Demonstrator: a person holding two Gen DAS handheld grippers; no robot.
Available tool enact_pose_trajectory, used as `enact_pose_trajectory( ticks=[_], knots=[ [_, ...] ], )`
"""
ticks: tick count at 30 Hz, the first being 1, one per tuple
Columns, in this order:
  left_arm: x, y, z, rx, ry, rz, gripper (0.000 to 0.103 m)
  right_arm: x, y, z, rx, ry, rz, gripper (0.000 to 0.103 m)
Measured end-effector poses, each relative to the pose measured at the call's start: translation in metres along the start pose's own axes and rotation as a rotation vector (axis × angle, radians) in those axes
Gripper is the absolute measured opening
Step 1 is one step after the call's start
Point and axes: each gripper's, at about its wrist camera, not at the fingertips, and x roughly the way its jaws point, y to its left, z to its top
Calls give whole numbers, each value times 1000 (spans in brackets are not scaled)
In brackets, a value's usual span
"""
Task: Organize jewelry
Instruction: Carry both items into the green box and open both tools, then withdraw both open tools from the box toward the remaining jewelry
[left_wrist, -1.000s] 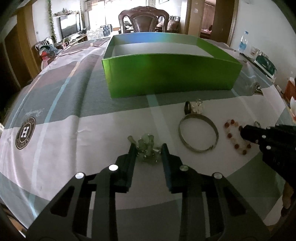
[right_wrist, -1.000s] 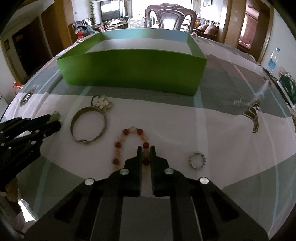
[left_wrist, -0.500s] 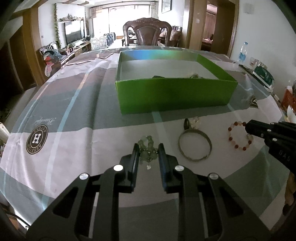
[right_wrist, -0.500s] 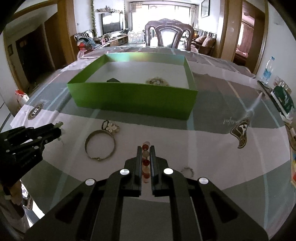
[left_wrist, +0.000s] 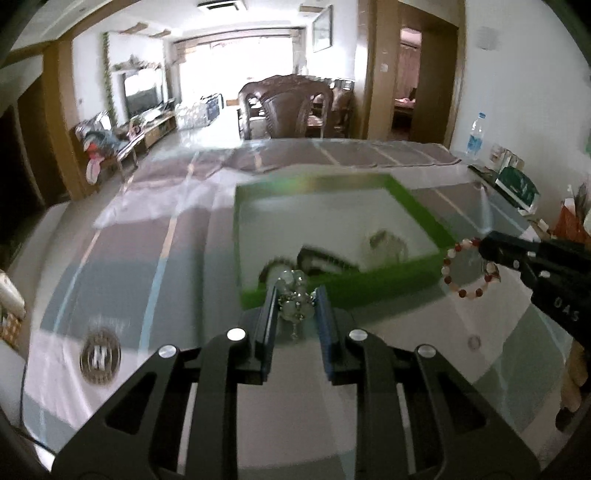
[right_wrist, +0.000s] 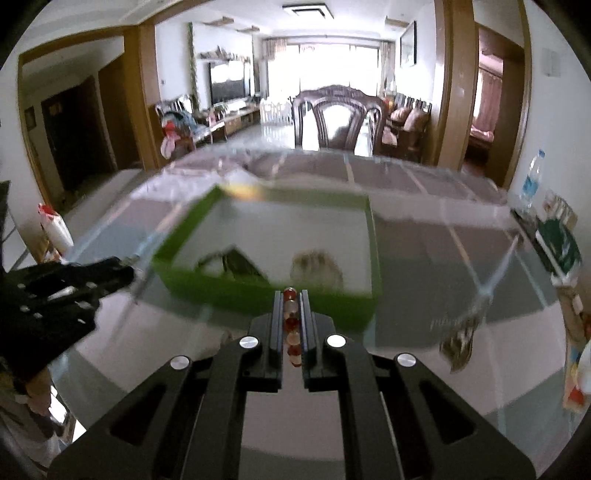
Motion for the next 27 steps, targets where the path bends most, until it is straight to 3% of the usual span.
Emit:
enact_pose_trajectory(
  ticks=[6, 12, 17, 18, 19, 20, 21, 27],
  knots=[
    [54, -5, 38, 16, 71, 19, 21, 41, 10, 36, -6, 13, -2, 8],
    [98, 11, 38, -42, 161, 33, 21, 96, 12, 36, 35, 94, -7, 8],
    [103, 21, 36, -64, 163, 38, 22, 112, 16, 34, 33, 119, -20, 8],
    [102, 22, 36, -71, 159, 43, 23, 112, 17, 34, 26, 120, -27, 10],
    [99, 23, 36, -77, 149, 44, 32, 110, 18, 33, 20, 118, -37, 14],
    [96, 23, 35, -74, 139, 46, 43, 107, 18, 31, 13, 112, -41, 30],
    [90, 22, 33, -66, 123, 53, 45, 101, 18, 30, 8, 100, -43, 43],
    [45, 10, 2, -26, 86, 19, 45, 42, 0, -8, -39, 63, -67, 44]
  ],
)
